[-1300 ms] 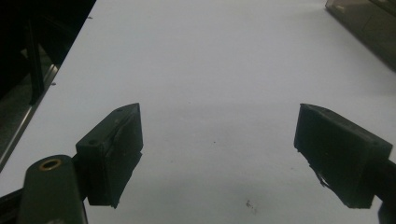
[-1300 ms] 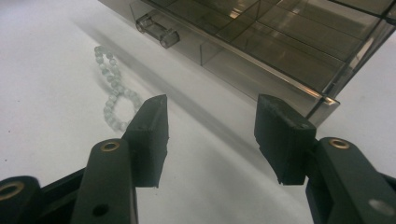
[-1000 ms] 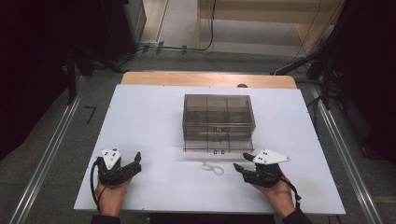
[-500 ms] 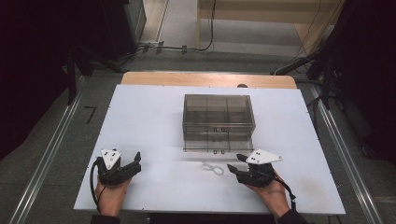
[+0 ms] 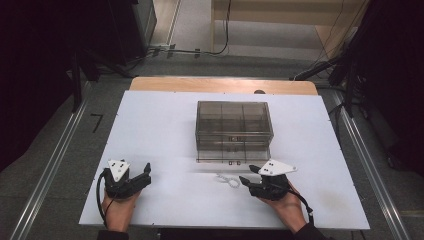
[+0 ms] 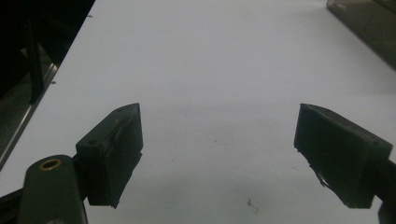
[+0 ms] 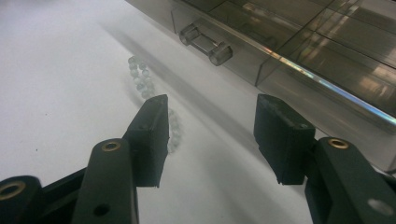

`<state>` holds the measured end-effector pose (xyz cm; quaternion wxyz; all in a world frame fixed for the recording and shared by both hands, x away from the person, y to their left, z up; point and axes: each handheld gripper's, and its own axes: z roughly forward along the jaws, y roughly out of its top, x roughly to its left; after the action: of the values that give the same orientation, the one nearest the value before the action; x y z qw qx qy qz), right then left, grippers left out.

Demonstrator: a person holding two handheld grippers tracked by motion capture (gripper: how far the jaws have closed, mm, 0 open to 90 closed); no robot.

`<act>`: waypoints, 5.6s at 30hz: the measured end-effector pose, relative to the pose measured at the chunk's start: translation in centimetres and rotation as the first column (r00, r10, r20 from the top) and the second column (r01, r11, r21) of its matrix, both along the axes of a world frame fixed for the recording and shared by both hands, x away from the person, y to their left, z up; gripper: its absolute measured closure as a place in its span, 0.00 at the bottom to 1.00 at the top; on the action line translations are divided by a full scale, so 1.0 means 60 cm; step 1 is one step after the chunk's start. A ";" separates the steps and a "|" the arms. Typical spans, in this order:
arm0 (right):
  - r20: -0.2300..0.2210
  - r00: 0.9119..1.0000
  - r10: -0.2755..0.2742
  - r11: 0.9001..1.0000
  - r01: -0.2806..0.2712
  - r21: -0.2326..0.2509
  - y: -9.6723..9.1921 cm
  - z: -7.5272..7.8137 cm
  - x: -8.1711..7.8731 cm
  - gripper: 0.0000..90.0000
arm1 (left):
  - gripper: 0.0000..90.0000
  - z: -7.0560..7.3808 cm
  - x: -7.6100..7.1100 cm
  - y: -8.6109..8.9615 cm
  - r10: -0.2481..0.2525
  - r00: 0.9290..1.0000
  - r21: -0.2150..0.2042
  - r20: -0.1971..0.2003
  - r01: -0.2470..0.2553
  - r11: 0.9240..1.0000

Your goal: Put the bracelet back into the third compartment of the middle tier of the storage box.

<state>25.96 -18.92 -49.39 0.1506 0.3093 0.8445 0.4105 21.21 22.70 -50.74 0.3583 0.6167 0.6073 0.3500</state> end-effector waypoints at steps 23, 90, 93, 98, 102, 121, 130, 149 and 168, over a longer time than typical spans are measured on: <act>-0.008 0.999 0.051 0.999 -0.051 -0.013 0.028 -0.006 0.000 0.54 | 0.17 0.000 0.000 0.001 -0.001 1.000 -0.001 0.000 0.001 1.000; 0.002 0.990 0.142 0.986 -0.141 -0.088 0.089 -0.029 0.004 0.91 | 0.17 -0.001 0.001 0.005 0.002 1.000 -0.005 -0.001 -0.002 1.000; 0.000 0.990 0.143 0.986 -0.143 -0.086 0.089 -0.029 0.004 0.92 | 0.17 -0.001 0.001 0.004 0.002 1.000 -0.005 0.000 -0.002 1.000; 0.000 0.989 0.145 0.986 -0.144 -0.085 0.089 -0.029 0.004 0.92 | 0.17 -0.001 0.000 0.005 0.002 1.000 -0.006 0.001 -0.002 1.000; -0.001 0.989 0.147 0.986 -0.147 -0.080 0.087 -0.026 0.003 0.92 | 0.17 0.000 0.000 0.006 0.003 1.000 -0.008 0.000 -0.003 1.000; 0.025 0.995 0.098 0.995 -0.098 0.016 0.035 0.048 0.004 0.92 | 0.17 0.000 0.000 0.006 0.004 1.000 -0.010 0.005 -0.004 1.000; 0.040 0.997 0.059 0.997 -0.061 0.046 0.013 0.075 0.010 0.92 | 0.17 0.000 0.000 0.005 0.003 1.000 -0.006 0.002 -0.003 1.000; 0.067 0.997 -0.032 0.993 0.025 0.114 -0.021 0.100 0.033 0.92 | 0.17 -0.001 0.001 0.005 0.002 1.000 -0.003 0.002 -0.002 1.000; 0.114 0.984 -0.135 0.987 0.123 0.106 -0.051 0.097 0.061 0.92 | 0.17 -0.001 0.001 0.005 0.001 1.000 -0.003 -0.001 -0.001 1.000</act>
<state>29.62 -21.96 -43.58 0.2125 0.3449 0.7906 0.4592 21.26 23.00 -50.81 0.3588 0.6159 0.6083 0.3490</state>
